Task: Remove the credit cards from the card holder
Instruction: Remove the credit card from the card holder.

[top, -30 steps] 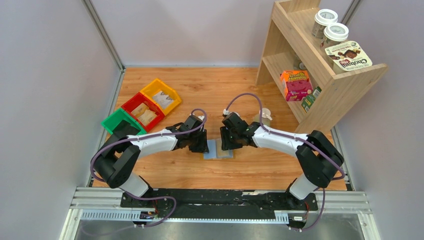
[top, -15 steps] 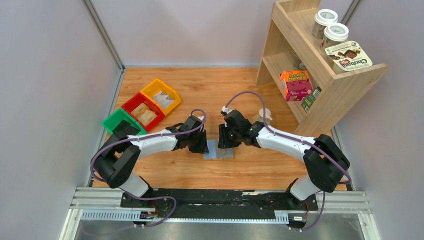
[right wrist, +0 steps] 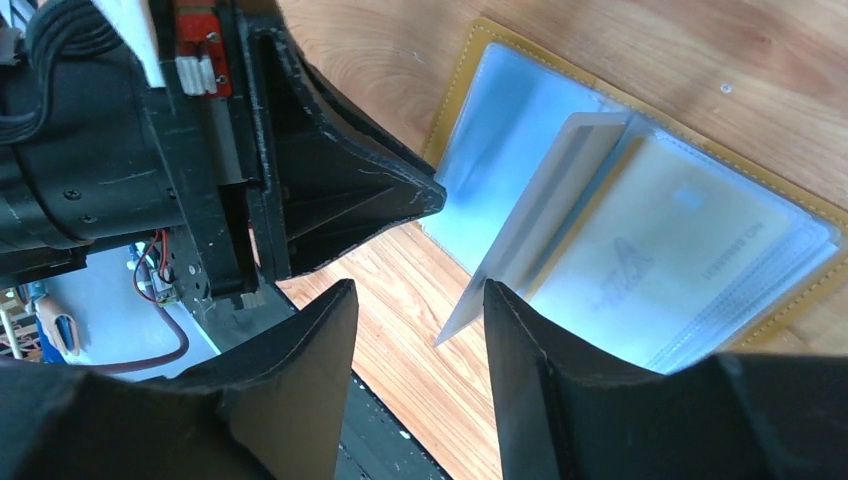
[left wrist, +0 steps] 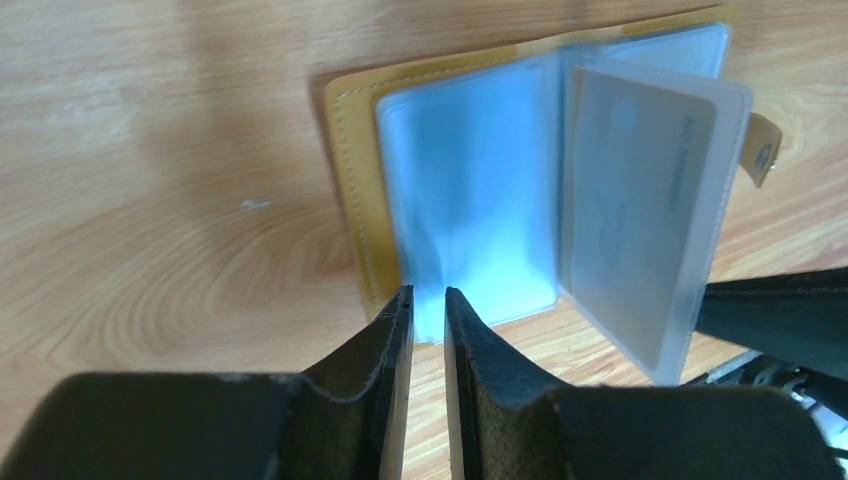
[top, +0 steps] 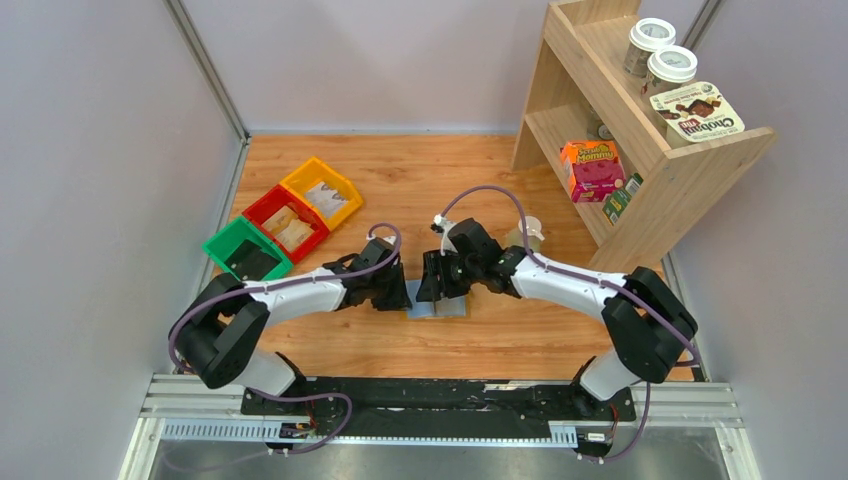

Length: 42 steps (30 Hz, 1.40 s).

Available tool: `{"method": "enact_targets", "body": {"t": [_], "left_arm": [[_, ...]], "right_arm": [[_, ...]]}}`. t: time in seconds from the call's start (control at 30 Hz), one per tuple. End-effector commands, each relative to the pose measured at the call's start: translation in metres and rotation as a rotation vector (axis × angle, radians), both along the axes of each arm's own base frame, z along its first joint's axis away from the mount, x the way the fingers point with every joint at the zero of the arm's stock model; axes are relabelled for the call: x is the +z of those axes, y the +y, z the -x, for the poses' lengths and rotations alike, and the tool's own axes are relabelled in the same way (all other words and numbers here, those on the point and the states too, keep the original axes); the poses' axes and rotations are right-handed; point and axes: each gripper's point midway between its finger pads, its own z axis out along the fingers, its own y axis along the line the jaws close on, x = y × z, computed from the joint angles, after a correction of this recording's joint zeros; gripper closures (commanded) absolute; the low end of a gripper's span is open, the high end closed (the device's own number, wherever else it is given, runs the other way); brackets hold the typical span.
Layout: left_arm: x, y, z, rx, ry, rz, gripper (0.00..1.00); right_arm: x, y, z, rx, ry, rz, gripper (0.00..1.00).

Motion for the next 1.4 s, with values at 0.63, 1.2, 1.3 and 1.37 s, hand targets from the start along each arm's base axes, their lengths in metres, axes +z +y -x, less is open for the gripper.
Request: {"method": "enact_targets", "body": {"t": [0.63,1.2,1.3,1.37], "left_arm": [[0.059,0.039,-0.007,0.229,-0.181,0.129,0.71],[0.045,-0.011,-0.027,0.077,-0.091,0.173,0.86],[0.025,-0.002,-0.02,0.088,-0.054,0.121,0.92],[0.017,0.0,-0.018,0.096,-0.039,0.113,0.93]], "right_arm": [[0.004,0.027,-0.007,0.101,0.039,-0.13,0.33],[-0.018,-0.007,-0.037,-0.086,0.084,-0.173,0.55],[-0.027,-0.006,-0.036,-0.082,0.102,-0.175,0.55],[-0.033,-0.005,-0.036,-0.079,0.113,-0.176,0.56]]}}
